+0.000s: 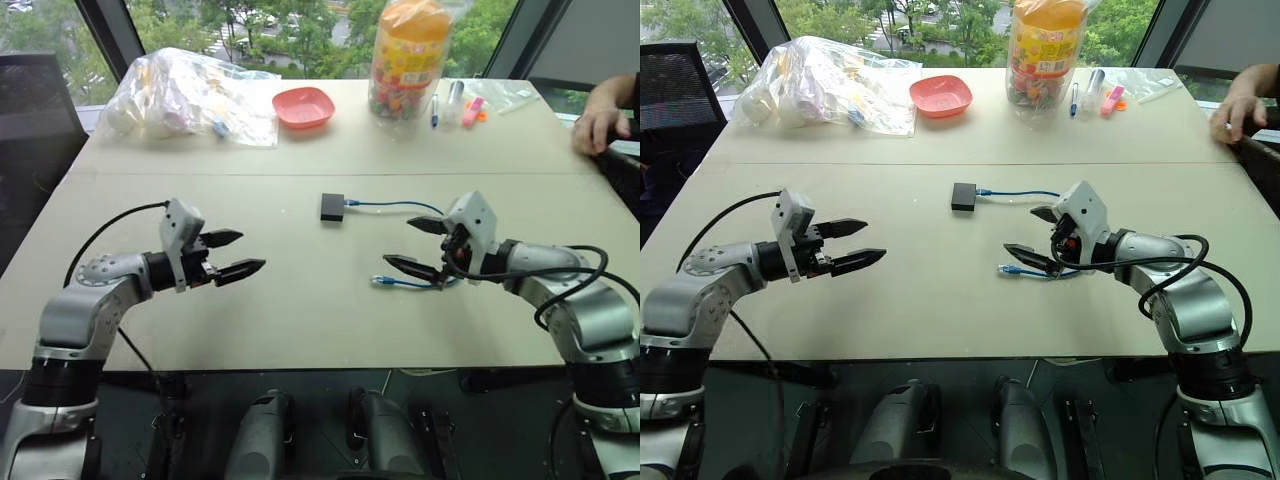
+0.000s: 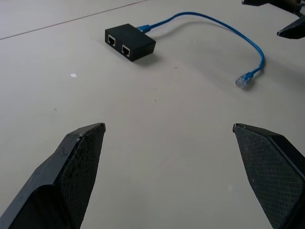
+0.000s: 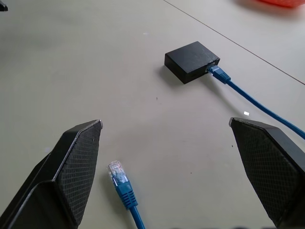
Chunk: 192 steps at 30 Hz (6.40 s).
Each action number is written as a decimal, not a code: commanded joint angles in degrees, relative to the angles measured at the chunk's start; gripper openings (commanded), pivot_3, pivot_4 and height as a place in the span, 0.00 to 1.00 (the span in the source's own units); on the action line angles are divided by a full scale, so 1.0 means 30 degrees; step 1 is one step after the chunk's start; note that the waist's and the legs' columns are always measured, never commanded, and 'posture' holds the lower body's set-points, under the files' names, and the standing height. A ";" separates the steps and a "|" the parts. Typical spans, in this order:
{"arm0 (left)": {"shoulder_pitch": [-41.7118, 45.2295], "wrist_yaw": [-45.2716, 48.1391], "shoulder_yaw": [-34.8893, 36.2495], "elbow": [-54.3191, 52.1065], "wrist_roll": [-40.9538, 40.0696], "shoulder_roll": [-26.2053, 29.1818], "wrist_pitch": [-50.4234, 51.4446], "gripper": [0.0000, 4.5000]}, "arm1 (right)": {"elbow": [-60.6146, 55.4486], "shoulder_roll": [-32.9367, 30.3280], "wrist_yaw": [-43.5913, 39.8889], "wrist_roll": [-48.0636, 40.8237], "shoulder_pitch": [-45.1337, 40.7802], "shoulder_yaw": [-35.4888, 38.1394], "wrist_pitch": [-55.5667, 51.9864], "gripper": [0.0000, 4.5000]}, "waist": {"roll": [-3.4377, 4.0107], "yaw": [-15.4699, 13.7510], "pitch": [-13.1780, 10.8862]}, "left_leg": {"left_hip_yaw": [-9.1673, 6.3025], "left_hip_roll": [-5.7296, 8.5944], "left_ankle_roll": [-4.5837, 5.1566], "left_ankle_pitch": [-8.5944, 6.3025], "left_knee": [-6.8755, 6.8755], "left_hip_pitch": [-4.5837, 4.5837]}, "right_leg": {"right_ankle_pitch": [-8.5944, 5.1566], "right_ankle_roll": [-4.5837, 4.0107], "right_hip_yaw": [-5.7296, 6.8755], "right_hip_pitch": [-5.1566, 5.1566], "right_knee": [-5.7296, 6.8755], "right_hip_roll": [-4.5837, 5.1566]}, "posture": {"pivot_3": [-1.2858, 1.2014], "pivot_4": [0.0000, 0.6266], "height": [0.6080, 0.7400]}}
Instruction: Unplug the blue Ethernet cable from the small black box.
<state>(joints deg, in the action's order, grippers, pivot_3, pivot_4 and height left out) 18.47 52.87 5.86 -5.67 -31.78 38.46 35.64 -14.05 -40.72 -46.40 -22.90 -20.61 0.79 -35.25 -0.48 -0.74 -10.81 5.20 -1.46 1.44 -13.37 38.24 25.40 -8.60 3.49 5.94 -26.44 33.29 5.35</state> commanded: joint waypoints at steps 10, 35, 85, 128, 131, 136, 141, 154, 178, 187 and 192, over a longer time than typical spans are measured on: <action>0.0408 -0.0890 0.0276 0.0023 0.0039 -0.1139 -0.0429 0.99 | 0.0615 0.0660 0.0246 0.0629 -0.0669 -0.0167 0.0998 1.00 | -0.0001 -0.0003 0.0000 | 0.0004 -0.0001 0.0004 0.0005 0.0008 -0.0007 | 0.0004 -0.0001 -0.0001 0.0002 0.0027 -0.0003 | 0.52 0.24 1.00; 0.4688 0.1608 -0.1232 0.4460 0.2659 -0.0931 -0.4098 0.99 | 2.8399 0.6596 0.0794 0.9037 -1.4764 -0.4615 1.2969 1.00 | 0.0000 0.0551 -0.0004 | 0.0073 -0.0029 -0.0018 0.0036 -0.0037 -0.0003 | 0.0100 -0.0011 -0.0009 0.0003 0.0047 -0.0089 | 0.52 0.24 1.00; 1.8475 0.6623 0.3218 2.5901 0.1631 -0.4588 -0.3735 1.00 | 1.5850 0.3995 0.7153 1.4381 -1.2976 -0.4104 2.2252 0.01 | -0.0024 0.0658 -0.0030 | 0.0216 -0.0102 -0.0170 0.0137 -0.0037 -0.0177 | 0.0099 -0.0062 -0.0135 -0.0028 0.0262 -0.0173 | 0.52 0.24 1.00; 1.7836 0.9198 0.6820 2.4071 -0.0081 -0.5849 0.0481 0.10 | 0.0428 1.4263 1.2553 -1.1495 -0.5094 0.5387 -0.1544 0.74 | -0.0050 0.0537 -0.0040 | 0.0076 -0.0182 -0.0169 0.0134 -0.0028 -0.0166 | 0.0145 -0.0144 -0.0149 -0.0042 0.0286 -0.0209 | 0.52 0.24 1.00; 1.7208 0.9244 0.6746 2.2475 -0.0747 -0.6307 0.1804 0.10 | 0.0076 1.4511 1.2706 -1.1424 -0.4935 0.4569 -0.1559 0.74 | -0.0050 0.0479 -0.0039 | 0.0076 -0.0154 -0.0170 0.0132 -0.0028 -0.0157 | 0.0116 -0.0187 -0.0149 -0.0030 0.0257 -0.0177 | 0.52 0.24 1.00; 1.5681 0.8756 0.6300 1.9482 -0.1661 -0.7163 0.3800 0.10 | 0.0469 1.4857 1.2691 -1.1190 -0.5200 0.3995 -0.1121 0.74 | -0.0050 0.0547 -0.0039 | 0.0080 -0.0129 -0.0144 0.0118 -0.0028 -0.0126 | 0.0136 -0.0126 -0.0149 -0.0042 0.0248 -0.0160 | 0.52 0.24 1.00; 1.4774 0.8050 0.6132 1.7923 -0.2169 -0.7518 0.4522 0.10 | 0.1047 1.4597 1.2081 -1.0577 -0.5656 0.3351 -0.0663 0.74 | -0.0051 0.0575 -0.0039 | 0.0066 -0.0137 -0.0144 0.0119 -0.0025 -0.0126 | 0.0133 -0.0122 -0.0149 -0.0044 0.0255 -0.0183 | 0.52 0.24 1.00; 1.4160 0.7784 0.5359 1.7040 -0.2486 -0.7567 0.4772 0.10 | 0.1668 1.4382 1.1843 -1.0180 -0.5912 0.3316 -0.0084 0.19 | -0.0051 0.0559 -0.0039 | 0.0052 -0.0137 -0.0144 0.0119 -0.0024 -0.0121 | 0.0126 -0.0121 -0.0147 -0.0045 0.0247 -0.0187 | 0.52 0.24 1.00; 1.5428 0.5445 0.7299 2.0426 -0.2761 -0.5147 0.1203 0.10 | 0.4592 1.3156 1.3016 -1.0044 -0.6773 0.6095 0.2742 0.01 | -0.0050 0.0542 -0.0040 | 0.0053 -0.0132 -0.0145 0.0119 -0.0026 -0.0042 | 0.0130 -0.0125 -0.0141 -0.0118 0.0240 -0.0180 | 0.52 0.24 1.00; 1.4700 0.1338 0.4208 1.8588 0.1646 -0.7810 -0.6323 0.10 | 0.8882 1.0124 1.3333 -0.8164 -0.8785 0.6669 0.2335 0.01 | -0.0049 0.0440 -0.0041 | 0.0061 -0.0117 -0.0143 0.0120 -0.0003 -0.0028 | 0.0136 -0.0122 -0.0133 -0.0107 0.0237 -0.0160 | 0.52 0.24 1.00; 1.3328 -0.1351 0.1705 1.6363 0.4568 -1.0097 -1.1469 0.10 | 1.5259 0.6925 1.5125 -0.4651 -1.0409 0.6333 0.1781 0.01 | -0.0051 0.0448 -0.0039 | 0.0100 -0.0103 -0.0128 0.0112 -0.0018 -0.0026 | 0.0135 -0.0123 -0.0135 -0.0110 0.0224 -0.0131 | 0.52 0.24 1.00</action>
<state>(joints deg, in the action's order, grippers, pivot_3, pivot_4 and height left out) 58.59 51.34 12.85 47.09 -20.76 8.80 6.63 28.35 -18.57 -1.74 -39.85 -50.81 19.68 -29.94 -0.63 0.61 -10.93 5.65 -1.76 1.07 -13.04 38.15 25.32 -8.20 3.12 5.54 -26.78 33.93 4.95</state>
